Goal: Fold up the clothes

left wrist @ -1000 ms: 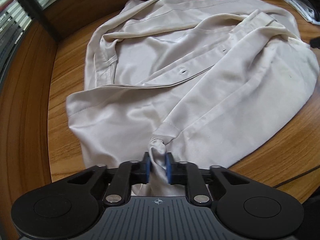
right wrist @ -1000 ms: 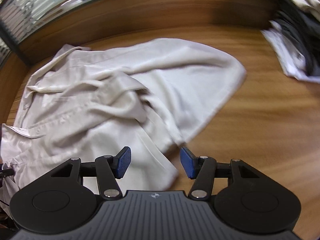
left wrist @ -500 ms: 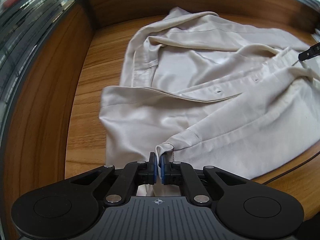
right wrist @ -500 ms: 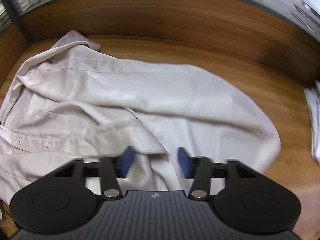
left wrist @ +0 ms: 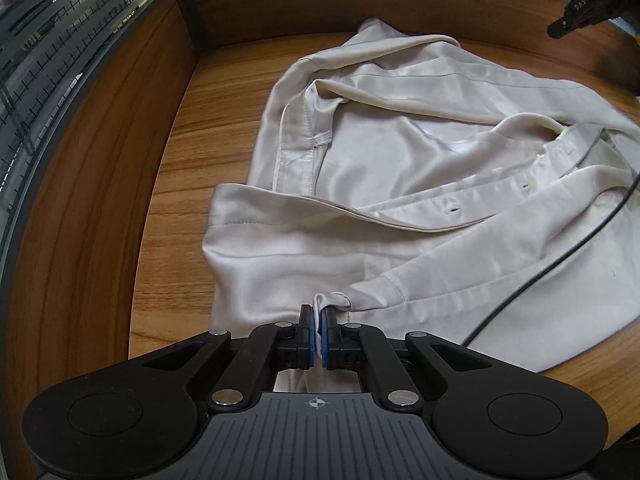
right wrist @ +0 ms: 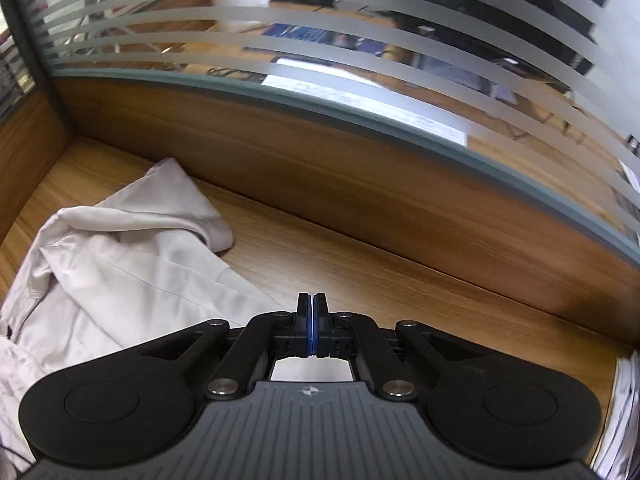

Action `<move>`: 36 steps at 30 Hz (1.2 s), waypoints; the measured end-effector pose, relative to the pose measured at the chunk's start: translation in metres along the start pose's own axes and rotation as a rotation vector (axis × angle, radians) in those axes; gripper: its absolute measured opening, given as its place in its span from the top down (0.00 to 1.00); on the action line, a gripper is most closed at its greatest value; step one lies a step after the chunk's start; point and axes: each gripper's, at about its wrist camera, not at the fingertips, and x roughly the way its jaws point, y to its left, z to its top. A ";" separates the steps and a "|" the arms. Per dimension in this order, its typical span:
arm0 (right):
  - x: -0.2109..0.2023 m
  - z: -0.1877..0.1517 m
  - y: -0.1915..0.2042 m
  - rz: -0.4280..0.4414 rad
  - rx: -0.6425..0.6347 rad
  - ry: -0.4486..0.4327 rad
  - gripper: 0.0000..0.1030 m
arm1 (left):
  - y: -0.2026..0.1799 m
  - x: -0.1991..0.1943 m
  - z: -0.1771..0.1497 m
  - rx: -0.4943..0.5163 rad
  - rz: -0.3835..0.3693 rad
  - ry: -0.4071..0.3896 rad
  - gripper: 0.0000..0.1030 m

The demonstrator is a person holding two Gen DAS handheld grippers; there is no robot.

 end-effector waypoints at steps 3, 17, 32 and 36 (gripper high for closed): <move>0.004 0.002 -0.002 0.027 -0.023 0.045 1.00 | 0.000 0.000 0.000 -0.004 -0.001 0.004 0.95; 0.001 -0.078 -0.029 0.148 -0.094 0.250 0.55 | -0.001 0.000 0.004 0.019 0.011 0.005 0.95; -0.003 -0.041 -0.003 0.066 -0.120 0.106 0.99 | 0.001 -0.002 0.009 0.003 0.008 -0.013 0.95; -0.016 -0.004 0.013 0.005 -0.165 -0.027 0.99 | 0.003 -0.005 0.011 -0.016 0.016 -0.028 0.95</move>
